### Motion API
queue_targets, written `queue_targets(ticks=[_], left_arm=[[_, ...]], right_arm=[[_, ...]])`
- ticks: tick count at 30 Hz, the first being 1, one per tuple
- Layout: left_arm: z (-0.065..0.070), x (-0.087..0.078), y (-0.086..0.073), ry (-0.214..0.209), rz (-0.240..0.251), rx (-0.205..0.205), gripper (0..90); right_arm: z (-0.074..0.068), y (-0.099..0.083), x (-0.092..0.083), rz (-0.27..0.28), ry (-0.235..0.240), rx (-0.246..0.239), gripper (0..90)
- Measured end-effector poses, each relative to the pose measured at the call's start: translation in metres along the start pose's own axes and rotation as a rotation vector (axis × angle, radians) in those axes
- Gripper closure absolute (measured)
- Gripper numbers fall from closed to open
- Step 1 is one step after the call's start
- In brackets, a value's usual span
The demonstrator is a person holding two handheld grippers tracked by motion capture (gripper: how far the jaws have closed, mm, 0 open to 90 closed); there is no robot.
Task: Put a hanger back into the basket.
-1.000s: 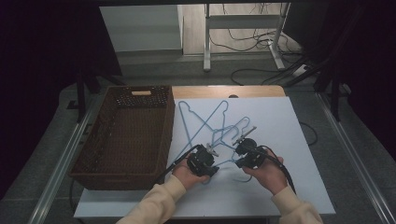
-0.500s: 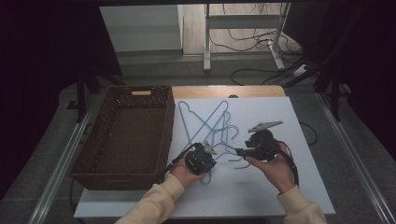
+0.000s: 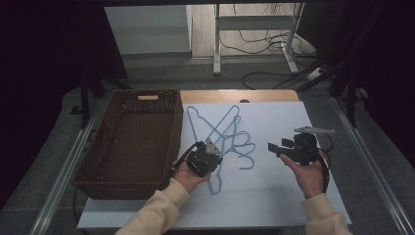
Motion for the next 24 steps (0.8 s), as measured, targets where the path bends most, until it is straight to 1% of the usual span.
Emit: queue_targets(ticks=[1, 3, 4, 5, 6, 7, 9, 10, 12, 13, 15, 16, 18, 21, 22, 23, 24], left_arm=[[0.000, -0.003, 0.001, 0.000, 0.006, -0.003, 86.0], [-0.001, -0.009, 0.004, 0.012, 0.021, -0.005, 86.0], [-0.001, -0.009, 0.004, 0.012, 0.021, -0.005, 86.1], [-0.001, -0.011, 0.005, 0.018, 0.026, -0.009, 86.0], [-0.002, -0.014, 0.007, 0.023, 0.032, -0.008, 86.0], [-0.002, -0.017, 0.008, 0.031, 0.039, -0.008, 86.1], [-0.003, -0.023, 0.010, 0.043, 0.048, -0.008, 86.1], [-0.003, -0.028, 0.013, 0.044, 0.059, -0.007, 86.1], [-0.003, -0.033, 0.015, 0.044, 0.074, -0.005, 86.1], [-0.003, -0.033, 0.015, 0.044, 0.074, -0.005, 86.1], [-0.002, -0.041, 0.019, 0.044, 0.095, -0.001, 86.1], [-0.002, -0.041, 0.019, 0.044, 0.095, -0.001, 86.1], [-0.001, -0.047, 0.021, 0.039, 0.108, 0.002, 86.2], [0.001, -0.059, 0.024, 0.028, 0.127, 0.006, 86.2], [0.003, -0.068, 0.026, 0.027, 0.142, 0.009, 86.2], [0.003, -0.068, 0.026, 0.027, 0.142, 0.009, 86.1], [0.003, -0.072, 0.027, 0.023, 0.148, 0.012, 86.1]], right_arm=[[0.001, -0.002, 0.002, -0.009, -0.001, -0.006, 36.2], [0.002, -0.005, 0.004, -0.016, -0.004, -0.025, 36.3], [0.002, -0.005, 0.004, -0.016, -0.004, -0.025, 36.3], [0.002, -0.007, 0.006, -0.029, -0.003, -0.040, 36.2], [0.002, -0.007, 0.006, -0.029, -0.003, -0.040, 36.2], [0.003, -0.009, 0.007, -0.036, -0.005, -0.054, 36.2], [0.002, -0.010, 0.007, -0.042, -0.005, -0.055, 36.2], [0.002, -0.011, 0.009, -0.047, -0.006, -0.065, 36.2], [0.001, -0.012, 0.010, -0.051, -0.007, -0.075, 36.2], [0.001, -0.013, 0.010, -0.055, -0.008, -0.078, 36.3], [0.000, -0.013, 0.011, -0.055, -0.014, -0.090, 36.3], [0.000, -0.013, 0.011, -0.055, -0.014, -0.090, 36.3], [-0.001, -0.014, 0.011, -0.058, -0.015, -0.093, 36.4], [-0.001, -0.014, 0.011, -0.057, -0.016, -0.095, 36.5], [-0.002, -0.015, 0.011, -0.058, -0.016, -0.097, 36.5], [-0.002, -0.015, 0.011, -0.058, -0.016, -0.097, 36.5], [-0.002, -0.015, 0.012, -0.060, -0.016, -0.104, 36.5]])
Point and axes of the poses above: each handheld gripper's, and its own axes: x roughly forward along the jaws, y roughly out of its top, z roughly to its right, the point moved 3 cm from there along x, roughly forward along the jaws, and after that the axes turned 15 degrees about -y, right-handed, at the moved point
